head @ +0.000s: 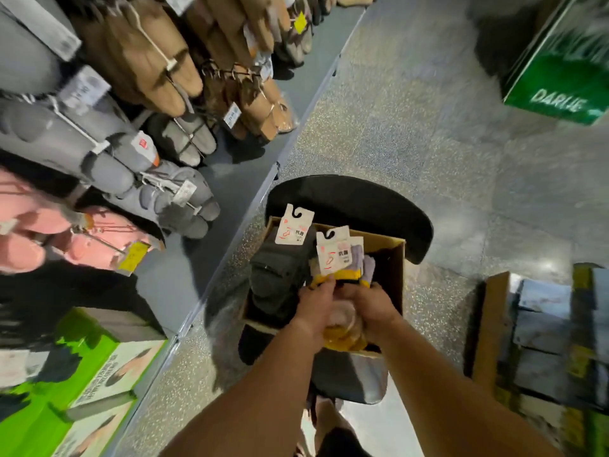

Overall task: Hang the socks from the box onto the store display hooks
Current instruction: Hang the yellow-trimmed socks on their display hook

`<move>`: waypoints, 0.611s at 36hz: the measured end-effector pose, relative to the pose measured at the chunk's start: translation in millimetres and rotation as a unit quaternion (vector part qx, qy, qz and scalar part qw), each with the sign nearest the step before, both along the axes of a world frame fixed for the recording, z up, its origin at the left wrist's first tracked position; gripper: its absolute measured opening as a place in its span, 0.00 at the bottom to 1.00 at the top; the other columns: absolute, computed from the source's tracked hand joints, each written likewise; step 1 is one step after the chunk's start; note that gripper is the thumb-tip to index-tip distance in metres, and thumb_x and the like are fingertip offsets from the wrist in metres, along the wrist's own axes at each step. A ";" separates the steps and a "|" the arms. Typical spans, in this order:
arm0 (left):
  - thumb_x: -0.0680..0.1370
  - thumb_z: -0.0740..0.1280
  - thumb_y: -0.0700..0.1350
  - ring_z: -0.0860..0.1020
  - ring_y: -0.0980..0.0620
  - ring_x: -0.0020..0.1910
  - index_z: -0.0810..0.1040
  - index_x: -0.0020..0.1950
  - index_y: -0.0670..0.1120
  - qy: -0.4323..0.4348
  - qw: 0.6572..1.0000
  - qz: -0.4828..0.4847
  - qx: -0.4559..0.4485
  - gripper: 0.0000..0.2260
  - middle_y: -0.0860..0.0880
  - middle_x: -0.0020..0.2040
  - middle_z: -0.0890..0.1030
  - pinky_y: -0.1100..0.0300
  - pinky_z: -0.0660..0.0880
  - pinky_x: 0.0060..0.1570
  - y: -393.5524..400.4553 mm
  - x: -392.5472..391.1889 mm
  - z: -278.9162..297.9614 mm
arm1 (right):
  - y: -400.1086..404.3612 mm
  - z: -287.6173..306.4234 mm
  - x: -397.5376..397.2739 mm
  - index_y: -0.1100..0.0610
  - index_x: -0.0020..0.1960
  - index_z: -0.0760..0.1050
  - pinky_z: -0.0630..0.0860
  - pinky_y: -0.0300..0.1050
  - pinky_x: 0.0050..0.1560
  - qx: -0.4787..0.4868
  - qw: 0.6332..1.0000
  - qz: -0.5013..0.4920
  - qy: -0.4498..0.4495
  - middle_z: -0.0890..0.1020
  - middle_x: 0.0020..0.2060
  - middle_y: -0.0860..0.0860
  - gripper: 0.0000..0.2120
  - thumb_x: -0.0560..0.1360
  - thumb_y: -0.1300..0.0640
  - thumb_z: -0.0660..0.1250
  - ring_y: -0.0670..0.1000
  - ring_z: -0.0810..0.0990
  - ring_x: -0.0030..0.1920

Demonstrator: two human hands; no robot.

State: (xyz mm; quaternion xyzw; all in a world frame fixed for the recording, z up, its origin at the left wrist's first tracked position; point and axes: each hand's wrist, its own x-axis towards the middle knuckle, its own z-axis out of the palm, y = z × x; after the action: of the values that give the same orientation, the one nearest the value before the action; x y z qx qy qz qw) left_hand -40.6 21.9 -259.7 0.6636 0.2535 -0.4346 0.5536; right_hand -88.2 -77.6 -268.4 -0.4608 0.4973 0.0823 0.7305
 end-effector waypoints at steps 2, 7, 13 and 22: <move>0.66 0.73 0.66 0.83 0.42 0.56 0.75 0.69 0.46 0.013 0.999 0.000 -0.036 0.38 0.44 0.59 0.84 0.44 0.80 0.58 16.2 -4.7 13.6 | 7.6 28.6 -11.5 0.65 0.62 0.77 0.79 0.68 0.54 0.020 0.999 0.012 -0.032 0.84 0.51 0.64 0.28 0.62 0.65 0.75 0.65 0.84 0.50; 0.70 0.77 0.61 0.81 0.37 0.62 0.83 0.64 0.49 0.034 0.976 0.008 -0.216 0.27 0.41 0.61 0.83 0.39 0.74 0.66 57.0 -15.5 75.5 | 27.9 106.6 -31.9 0.62 0.59 0.78 0.82 0.55 0.43 0.052 0.992 0.071 -0.094 0.85 0.47 0.64 0.16 0.72 0.70 0.67 0.62 0.85 0.43; 0.67 0.79 0.54 0.83 0.39 0.55 0.84 0.62 0.45 -0.082 0.966 0.069 -0.233 0.26 0.39 0.58 0.84 0.43 0.76 0.63 81.4 -1.0 136.6 | 53.0 172.8 -10.4 0.66 0.56 0.80 0.83 0.47 0.47 0.000 0.972 0.157 -0.174 0.85 0.49 0.61 0.13 0.72 0.72 0.69 0.59 0.84 0.47; 0.71 0.76 0.54 0.83 0.39 0.56 0.83 0.61 0.45 -0.268 0.917 0.236 -0.177 0.22 0.40 0.55 0.85 0.40 0.79 0.59 176.4 7.2 216.5 | 146.5 234.8 41.0 0.59 0.64 0.77 0.75 0.65 0.62 0.016 0.917 0.284 -0.280 0.83 0.58 0.61 0.21 0.72 0.65 0.72 0.64 0.81 0.59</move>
State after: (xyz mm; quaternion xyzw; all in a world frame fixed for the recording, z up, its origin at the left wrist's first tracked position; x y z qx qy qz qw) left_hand -33.4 198.3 -43.2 0.5669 0.1639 -0.1349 0.7960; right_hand -47.2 68.9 -33.6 -0.5748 0.1191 0.1620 0.7932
